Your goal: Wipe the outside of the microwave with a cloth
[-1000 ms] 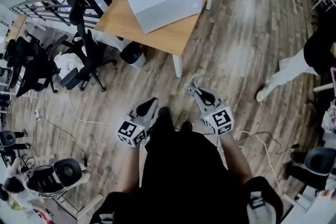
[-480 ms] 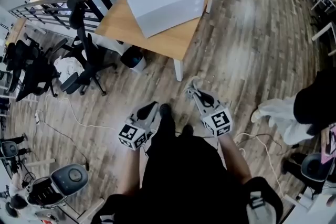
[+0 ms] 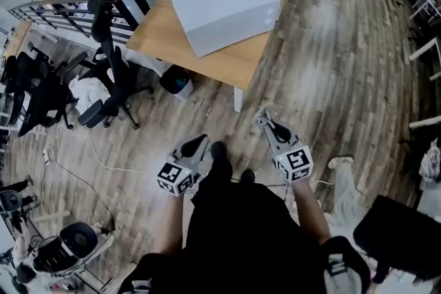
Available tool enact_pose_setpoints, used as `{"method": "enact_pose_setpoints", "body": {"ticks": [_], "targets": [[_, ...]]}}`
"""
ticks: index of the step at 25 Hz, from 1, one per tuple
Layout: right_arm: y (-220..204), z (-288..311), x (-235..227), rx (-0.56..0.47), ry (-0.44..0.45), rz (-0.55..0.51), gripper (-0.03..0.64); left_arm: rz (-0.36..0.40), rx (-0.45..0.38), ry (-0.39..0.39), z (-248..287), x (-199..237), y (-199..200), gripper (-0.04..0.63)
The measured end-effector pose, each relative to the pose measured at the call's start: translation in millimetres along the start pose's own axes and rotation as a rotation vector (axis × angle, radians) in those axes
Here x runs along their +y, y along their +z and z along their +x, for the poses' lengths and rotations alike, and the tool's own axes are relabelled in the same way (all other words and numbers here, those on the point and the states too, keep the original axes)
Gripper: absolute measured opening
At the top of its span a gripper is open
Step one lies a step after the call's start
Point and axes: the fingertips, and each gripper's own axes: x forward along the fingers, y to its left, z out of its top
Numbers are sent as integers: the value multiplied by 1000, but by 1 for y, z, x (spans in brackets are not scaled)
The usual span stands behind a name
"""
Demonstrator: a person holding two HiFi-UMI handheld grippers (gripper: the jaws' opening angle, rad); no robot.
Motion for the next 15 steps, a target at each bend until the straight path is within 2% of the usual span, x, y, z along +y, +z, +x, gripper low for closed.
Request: {"method": "enact_pose_setpoints", "body": {"ticks": [15], "targets": [[42, 108, 1, 14, -12, -20, 21, 28, 5, -60, 37, 101, 40, 0]]}}
